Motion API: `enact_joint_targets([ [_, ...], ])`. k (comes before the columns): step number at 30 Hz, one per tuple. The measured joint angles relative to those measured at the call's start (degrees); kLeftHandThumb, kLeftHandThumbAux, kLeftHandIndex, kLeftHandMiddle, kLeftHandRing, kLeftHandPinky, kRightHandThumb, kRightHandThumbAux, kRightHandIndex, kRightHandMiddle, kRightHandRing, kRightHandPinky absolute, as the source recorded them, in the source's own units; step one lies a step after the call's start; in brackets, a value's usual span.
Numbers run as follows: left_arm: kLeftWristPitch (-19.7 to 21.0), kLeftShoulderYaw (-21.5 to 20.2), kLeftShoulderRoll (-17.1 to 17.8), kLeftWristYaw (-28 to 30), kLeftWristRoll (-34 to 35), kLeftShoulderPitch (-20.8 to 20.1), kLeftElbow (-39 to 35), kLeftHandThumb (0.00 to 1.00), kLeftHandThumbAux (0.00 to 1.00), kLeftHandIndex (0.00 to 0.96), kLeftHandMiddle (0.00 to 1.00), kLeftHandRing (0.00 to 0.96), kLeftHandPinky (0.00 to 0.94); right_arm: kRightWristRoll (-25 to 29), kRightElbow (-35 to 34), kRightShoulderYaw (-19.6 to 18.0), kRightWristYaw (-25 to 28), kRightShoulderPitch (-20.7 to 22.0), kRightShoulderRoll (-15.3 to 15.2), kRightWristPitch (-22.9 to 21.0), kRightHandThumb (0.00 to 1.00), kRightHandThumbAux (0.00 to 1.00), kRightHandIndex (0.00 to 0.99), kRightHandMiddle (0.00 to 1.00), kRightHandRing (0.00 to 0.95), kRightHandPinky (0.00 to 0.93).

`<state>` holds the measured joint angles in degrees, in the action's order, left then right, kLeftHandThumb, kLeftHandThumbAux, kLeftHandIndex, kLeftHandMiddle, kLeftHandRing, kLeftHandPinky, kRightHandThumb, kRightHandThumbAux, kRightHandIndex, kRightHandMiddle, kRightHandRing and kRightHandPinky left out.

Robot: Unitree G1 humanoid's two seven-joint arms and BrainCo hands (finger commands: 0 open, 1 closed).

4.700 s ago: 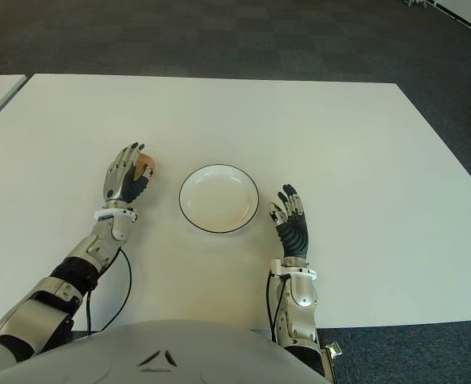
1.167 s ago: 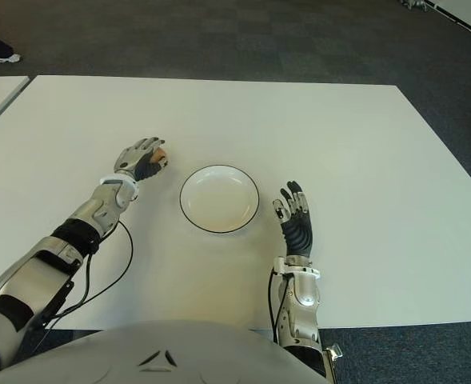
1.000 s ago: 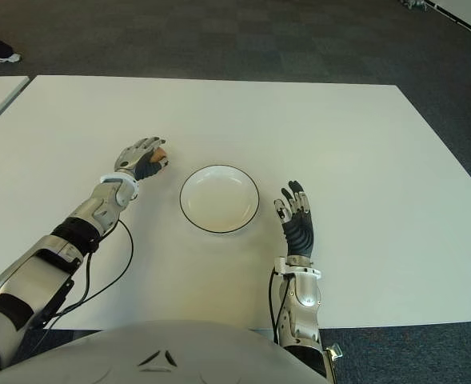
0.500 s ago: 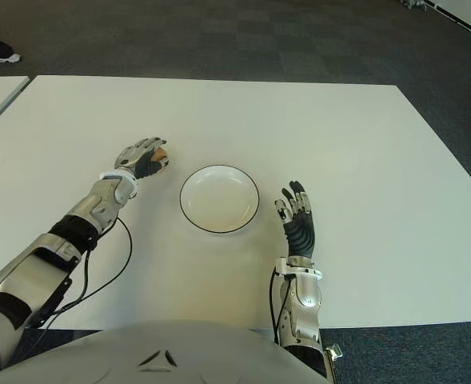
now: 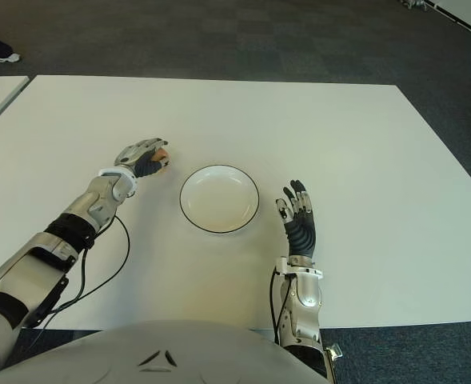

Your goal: Put the apples into the plate.

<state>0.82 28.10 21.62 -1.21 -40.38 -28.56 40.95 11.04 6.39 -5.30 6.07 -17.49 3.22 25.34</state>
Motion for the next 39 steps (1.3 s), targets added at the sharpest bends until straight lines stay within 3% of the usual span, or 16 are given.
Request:
enact_joint_targets([
  [15, -0.65, -0.02, -0.01, 0.39, 0.04, -0.35, 0.30, 0.739, 0.255, 0.000, 0.028, 0.219, 0.383, 0.01, -0.07, -0.23, -0.06, 0.01, -0.02, -0.01, 0.352, 0.640, 0.059, 0.049, 0.093, 0.230],
  [39, -3.20, -0.10, -0.12, -0.05, 0.75, -1.17, 2.36, 0.732, 0.254, 0.000, 0.000, 0.118, 0.254, 0.50, 0.74, -0.85, 0.48, 0.63, -0.13, 1.15, 0.356, 0.646, 0.056, 0.082, 0.117, 0.232],
])
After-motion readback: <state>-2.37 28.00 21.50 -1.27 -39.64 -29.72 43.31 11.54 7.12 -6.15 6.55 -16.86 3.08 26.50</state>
